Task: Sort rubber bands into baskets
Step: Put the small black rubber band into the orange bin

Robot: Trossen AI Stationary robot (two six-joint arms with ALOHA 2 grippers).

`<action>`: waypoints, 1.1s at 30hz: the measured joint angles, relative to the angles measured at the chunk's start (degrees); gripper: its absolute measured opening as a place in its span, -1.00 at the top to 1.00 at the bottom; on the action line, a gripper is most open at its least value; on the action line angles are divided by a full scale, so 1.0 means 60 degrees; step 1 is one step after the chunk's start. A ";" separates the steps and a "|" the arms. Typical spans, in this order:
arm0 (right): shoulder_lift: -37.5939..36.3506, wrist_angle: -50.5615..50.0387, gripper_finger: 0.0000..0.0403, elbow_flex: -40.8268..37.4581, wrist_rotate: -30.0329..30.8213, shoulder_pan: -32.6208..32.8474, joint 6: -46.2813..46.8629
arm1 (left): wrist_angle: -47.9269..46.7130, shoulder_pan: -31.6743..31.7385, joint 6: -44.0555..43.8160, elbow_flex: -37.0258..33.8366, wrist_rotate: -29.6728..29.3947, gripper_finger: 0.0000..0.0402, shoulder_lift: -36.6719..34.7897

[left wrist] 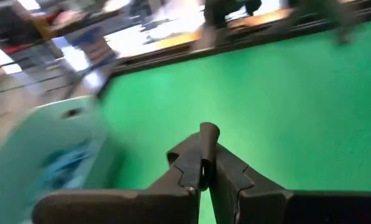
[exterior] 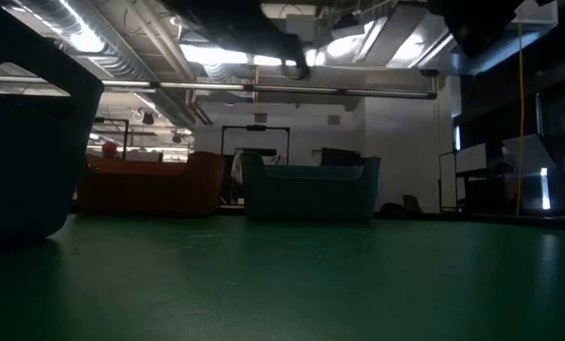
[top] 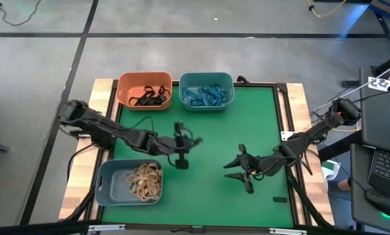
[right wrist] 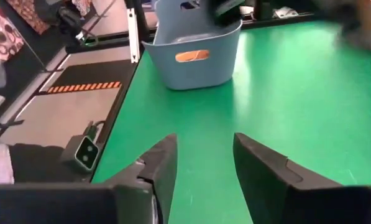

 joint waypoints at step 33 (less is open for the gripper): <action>0.0619 -0.0477 0.21 -0.0006 0.1327 -0.0020 0.0077 | -0.7394 0.8239 -0.3268 0.0000 0.0998 0.47 -0.2733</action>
